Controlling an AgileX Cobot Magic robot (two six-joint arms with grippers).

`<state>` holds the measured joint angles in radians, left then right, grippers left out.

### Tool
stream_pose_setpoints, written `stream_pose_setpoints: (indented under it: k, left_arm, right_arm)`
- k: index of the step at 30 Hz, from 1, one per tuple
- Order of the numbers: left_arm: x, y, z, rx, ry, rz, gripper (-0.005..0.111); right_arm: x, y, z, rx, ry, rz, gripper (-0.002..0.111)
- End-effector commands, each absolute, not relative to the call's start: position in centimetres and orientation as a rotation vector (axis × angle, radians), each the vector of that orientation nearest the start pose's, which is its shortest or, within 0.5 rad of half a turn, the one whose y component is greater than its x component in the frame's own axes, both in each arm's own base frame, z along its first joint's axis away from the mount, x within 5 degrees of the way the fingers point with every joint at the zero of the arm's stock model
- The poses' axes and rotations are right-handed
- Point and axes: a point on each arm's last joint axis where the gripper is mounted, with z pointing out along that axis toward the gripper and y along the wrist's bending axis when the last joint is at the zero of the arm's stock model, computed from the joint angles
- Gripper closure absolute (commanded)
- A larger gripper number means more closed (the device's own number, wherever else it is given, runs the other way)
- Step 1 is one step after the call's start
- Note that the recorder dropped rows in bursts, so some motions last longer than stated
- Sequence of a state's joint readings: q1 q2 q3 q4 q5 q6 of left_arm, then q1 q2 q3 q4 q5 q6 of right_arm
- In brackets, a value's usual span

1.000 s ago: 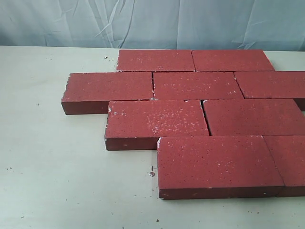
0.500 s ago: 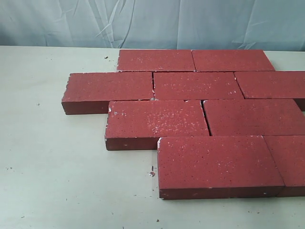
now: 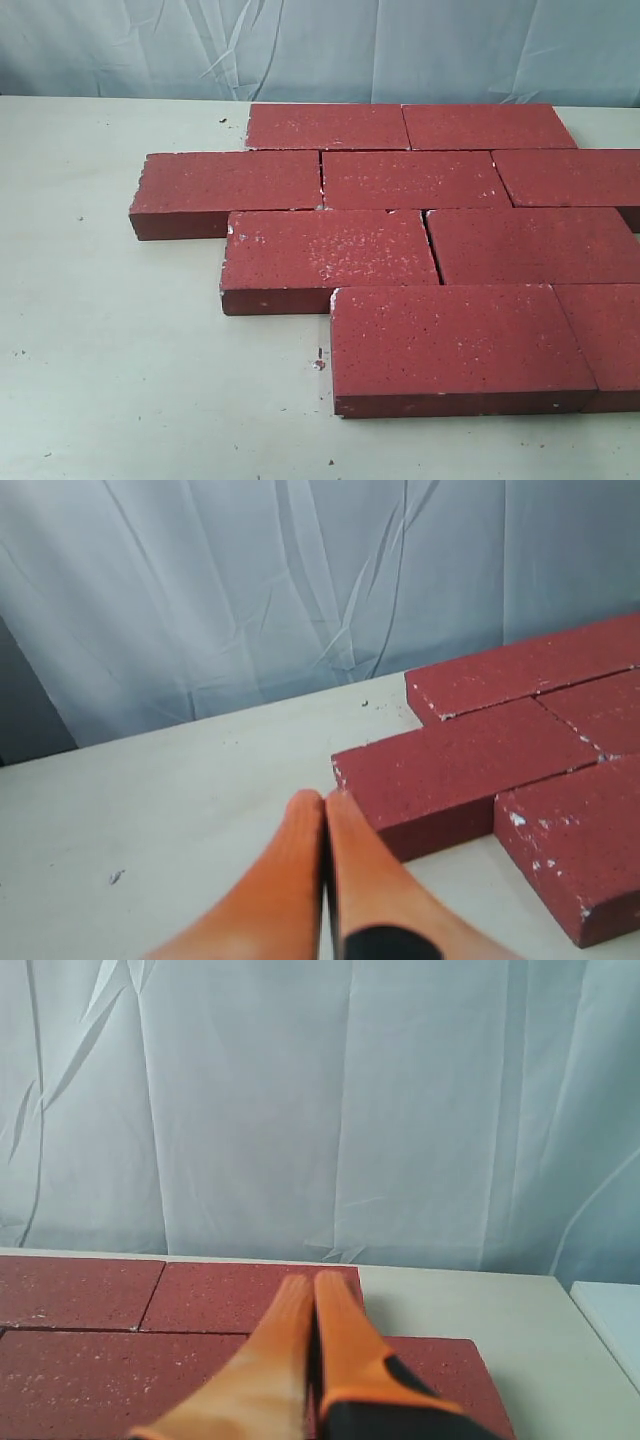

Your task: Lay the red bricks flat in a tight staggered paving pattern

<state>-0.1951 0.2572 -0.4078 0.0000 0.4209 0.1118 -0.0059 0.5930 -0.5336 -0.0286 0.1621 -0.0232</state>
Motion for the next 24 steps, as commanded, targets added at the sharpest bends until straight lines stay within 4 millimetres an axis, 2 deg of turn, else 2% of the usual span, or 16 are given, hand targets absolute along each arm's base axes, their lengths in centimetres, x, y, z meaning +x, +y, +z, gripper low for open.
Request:
stream_pose_setpoints:
  k: [1,8,24]
  left_arm:
    - [4.8,-0.9,30.1,0.256,1.639,-0.046,0.107]
    - [3.4,-0.6,30.4,0.243,1.564,-0.05,0.107]
    - [3.4,-0.6,30.4,0.248,1.561,-0.041,0.107]
  right_arm:
    - [12.6,-0.2,33.1,-0.024,1.686,-0.041,0.109]
    - [12.6,-0.2,33.1,-0.024,1.686,-0.041,0.109]
    - [12.6,-0.2,33.1,-0.024,1.686,-0.041,0.109]
